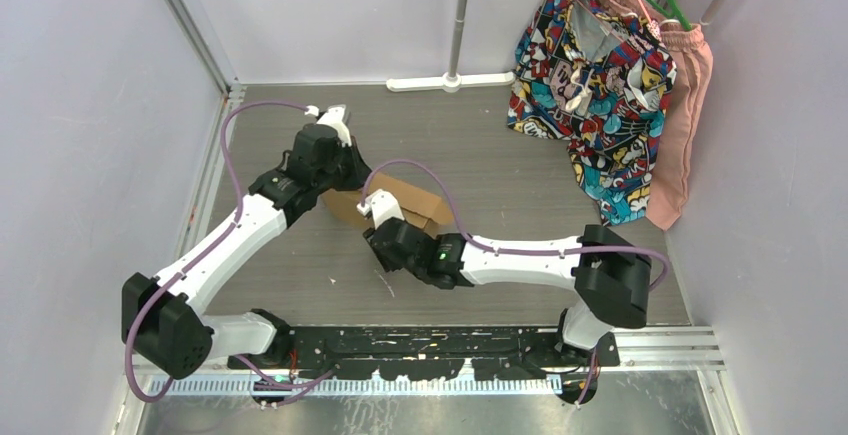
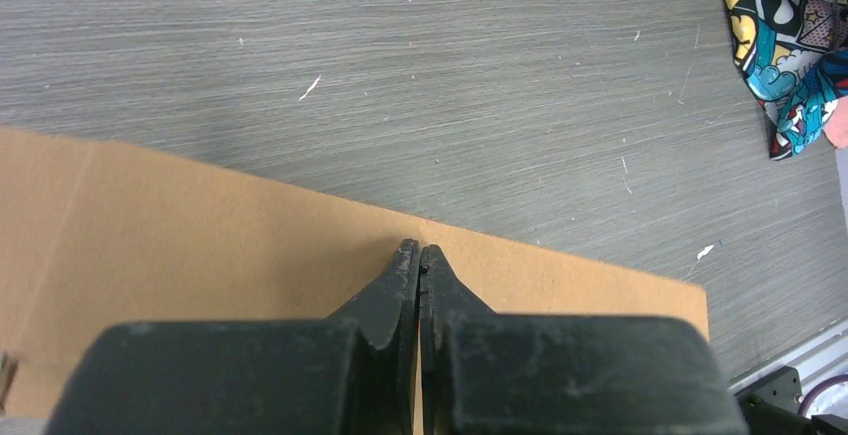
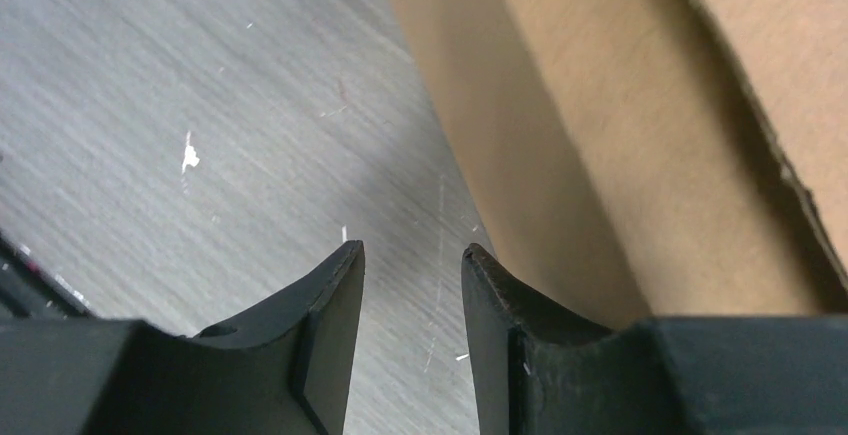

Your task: Fold the paper box

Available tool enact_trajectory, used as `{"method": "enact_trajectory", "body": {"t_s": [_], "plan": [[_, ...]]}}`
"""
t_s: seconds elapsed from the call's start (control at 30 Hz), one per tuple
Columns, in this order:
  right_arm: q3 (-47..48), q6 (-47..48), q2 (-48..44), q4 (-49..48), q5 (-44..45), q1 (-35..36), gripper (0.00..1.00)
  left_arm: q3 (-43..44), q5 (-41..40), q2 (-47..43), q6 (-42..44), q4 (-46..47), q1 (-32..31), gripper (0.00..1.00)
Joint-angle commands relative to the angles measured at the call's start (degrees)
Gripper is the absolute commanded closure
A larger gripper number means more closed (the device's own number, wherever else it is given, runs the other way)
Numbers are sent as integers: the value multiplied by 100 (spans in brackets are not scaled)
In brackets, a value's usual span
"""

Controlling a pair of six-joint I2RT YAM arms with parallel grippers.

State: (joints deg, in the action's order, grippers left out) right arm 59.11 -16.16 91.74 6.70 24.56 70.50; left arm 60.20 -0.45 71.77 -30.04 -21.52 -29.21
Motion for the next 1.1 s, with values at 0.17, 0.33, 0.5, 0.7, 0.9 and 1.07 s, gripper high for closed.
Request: {"method": "enact_trajectory", "body": {"t_s": [0.17, 0.33, 0.5, 0.7, 0.9, 1.07], "plan": [[-354, -262, -697, -215, 224, -774, 53, 81, 517, 252, 1, -949, -86, 100], [-576, -295, -970, -190, -19, -1151, 52, 194, 686, 371, -36, -927, -144, 100], [-492, -302, -919, -33, -161, -1157, 52, 456, 745, 499, 44, -1038, -146, 100], [-496, -434, -827, 17, -278, -1153, 53, 1339, 1105, 880, 323, -1587, -50, 100], [-506, -457, -828, 70, -346, -1153, 53, 2110, 1820, 1459, 532, -2033, 222, 100], [-548, -458, -809, 67, -386, -1160, 52, 2430, 1873, 1569, 543, -2128, 265, 100]]}}
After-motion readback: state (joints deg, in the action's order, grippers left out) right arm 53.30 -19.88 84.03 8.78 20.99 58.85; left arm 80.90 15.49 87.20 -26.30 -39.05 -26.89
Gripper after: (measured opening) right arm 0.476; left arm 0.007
